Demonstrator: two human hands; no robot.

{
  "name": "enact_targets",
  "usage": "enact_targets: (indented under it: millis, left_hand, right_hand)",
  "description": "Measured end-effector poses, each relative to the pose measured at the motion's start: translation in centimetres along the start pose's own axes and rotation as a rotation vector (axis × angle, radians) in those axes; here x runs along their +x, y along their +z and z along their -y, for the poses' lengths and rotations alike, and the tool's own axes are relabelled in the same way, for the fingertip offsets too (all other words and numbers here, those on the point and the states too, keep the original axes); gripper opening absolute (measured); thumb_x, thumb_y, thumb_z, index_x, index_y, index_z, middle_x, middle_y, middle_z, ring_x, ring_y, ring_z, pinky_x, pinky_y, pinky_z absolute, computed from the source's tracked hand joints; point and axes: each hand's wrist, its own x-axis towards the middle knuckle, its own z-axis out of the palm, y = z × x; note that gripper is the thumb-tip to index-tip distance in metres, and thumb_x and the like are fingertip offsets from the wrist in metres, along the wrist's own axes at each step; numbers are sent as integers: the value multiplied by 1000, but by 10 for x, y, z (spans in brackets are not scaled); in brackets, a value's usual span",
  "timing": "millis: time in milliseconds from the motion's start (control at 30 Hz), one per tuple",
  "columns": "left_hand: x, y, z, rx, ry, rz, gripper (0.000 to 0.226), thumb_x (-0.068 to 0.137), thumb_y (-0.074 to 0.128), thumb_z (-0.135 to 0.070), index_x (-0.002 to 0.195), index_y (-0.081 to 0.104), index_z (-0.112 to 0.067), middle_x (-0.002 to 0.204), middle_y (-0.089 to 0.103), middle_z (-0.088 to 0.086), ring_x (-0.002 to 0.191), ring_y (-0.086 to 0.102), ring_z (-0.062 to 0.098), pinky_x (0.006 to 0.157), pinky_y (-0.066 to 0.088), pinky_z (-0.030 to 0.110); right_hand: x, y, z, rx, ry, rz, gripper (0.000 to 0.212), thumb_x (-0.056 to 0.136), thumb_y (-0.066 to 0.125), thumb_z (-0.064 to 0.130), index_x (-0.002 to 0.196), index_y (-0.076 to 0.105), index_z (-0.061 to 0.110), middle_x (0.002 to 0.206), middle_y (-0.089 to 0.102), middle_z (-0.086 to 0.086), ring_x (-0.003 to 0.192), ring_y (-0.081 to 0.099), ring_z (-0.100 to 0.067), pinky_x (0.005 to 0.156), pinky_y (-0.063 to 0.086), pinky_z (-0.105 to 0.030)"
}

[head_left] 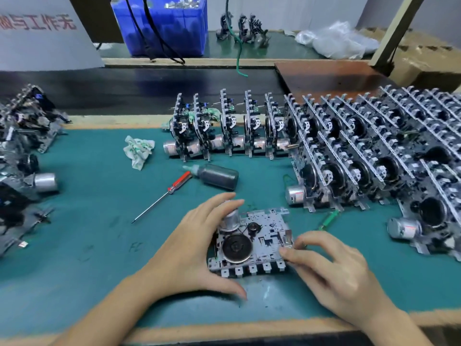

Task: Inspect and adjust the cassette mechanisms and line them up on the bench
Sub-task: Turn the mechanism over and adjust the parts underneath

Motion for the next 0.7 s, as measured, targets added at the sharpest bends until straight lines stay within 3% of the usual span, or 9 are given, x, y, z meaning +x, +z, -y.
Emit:
enact_targets:
  millis: [100,200,367,500,567,700]
  left_hand:
    - [0,2,0,9,20,-5,106,51,73,-76,140,27,-43,143,25,-22,133,32,-2,108,30,20]
    - [0,4,-2,17,54,-20,97,57,73,-73,139,30,-43,144,23,-23,133,31,-3,106,26,11]
    - [1,0,0,-149,-12,-40,104,55,78,-65,142,22,-46,148,24,-23,139,26,-2,109,21,10]
    - [1,0,-1,-124,-24,-47,101,56,78,-64,139,23,-48,144,27,-29,136,30,-2,109,21,11]
    - [1,1,-2,-91,-28,-56,100,57,79,-60,139,23,-46,144,27,-27,135,31,-2,110,23,13]
    - [2,4,-3,-87,-52,-93,91,60,77,-50,135,27,-45,140,32,-28,132,35,-2,109,27,15]
  right_hand:
    - [-3,-1,0,-20,-5,46,14,94,48,19,103,59,21,99,49,1,81,54,-11,74,43,-14]
    - [-3,-3,0,-14,38,116,18,87,50,13,100,59,23,100,48,2,84,54,-12,67,46,-19]
    - [0,0,-1,20,142,210,36,80,40,3,100,67,17,106,53,1,94,56,-12,72,49,-25]
    - [2,0,-1,129,200,213,53,72,44,-12,112,54,22,110,54,6,90,59,-11,74,49,-24]
    - [3,0,-1,166,259,182,55,71,45,-13,113,48,22,108,55,9,91,59,-9,79,48,-24]
    - [3,3,0,125,341,142,52,72,41,-9,111,44,25,96,59,12,82,55,-1,70,44,-20]
